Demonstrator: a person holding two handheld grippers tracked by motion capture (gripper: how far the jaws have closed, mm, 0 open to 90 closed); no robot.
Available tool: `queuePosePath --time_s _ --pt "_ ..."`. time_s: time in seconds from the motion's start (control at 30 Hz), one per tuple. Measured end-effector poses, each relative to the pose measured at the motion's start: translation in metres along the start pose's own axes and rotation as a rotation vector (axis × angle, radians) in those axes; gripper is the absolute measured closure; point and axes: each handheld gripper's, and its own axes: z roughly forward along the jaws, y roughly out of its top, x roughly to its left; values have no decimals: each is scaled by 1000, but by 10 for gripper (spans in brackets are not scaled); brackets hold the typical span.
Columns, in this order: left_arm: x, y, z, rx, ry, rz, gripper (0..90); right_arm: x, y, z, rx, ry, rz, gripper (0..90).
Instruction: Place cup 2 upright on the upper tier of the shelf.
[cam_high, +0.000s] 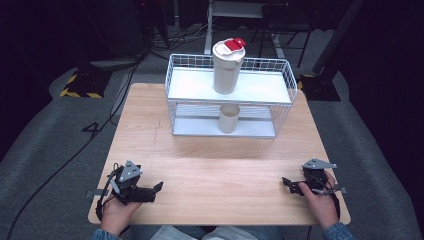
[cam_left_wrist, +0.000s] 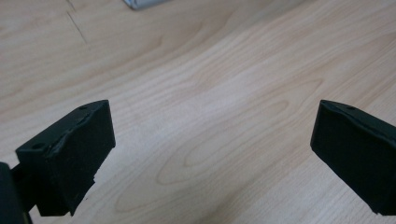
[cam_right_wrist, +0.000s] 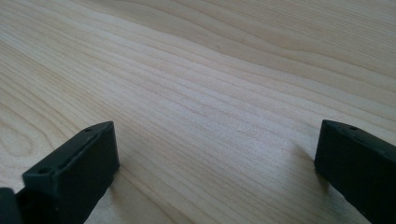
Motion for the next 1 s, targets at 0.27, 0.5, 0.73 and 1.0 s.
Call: queuePosePath --time_s 0.27,0.5,0.73,1.0 --pt "-1 -9 12 62 6 -12 2 0 0 0 0 0 0 0" --pt "1 -13 22 127 23 -7 2 0 0 0 0 0 0 0" --pt "-1 -16 31 148 49 17 0 0 0 0 -1 1 -1 0" --pt "0 -17 32 131 54 10 0 0 0 0 -1 1 -2 0"
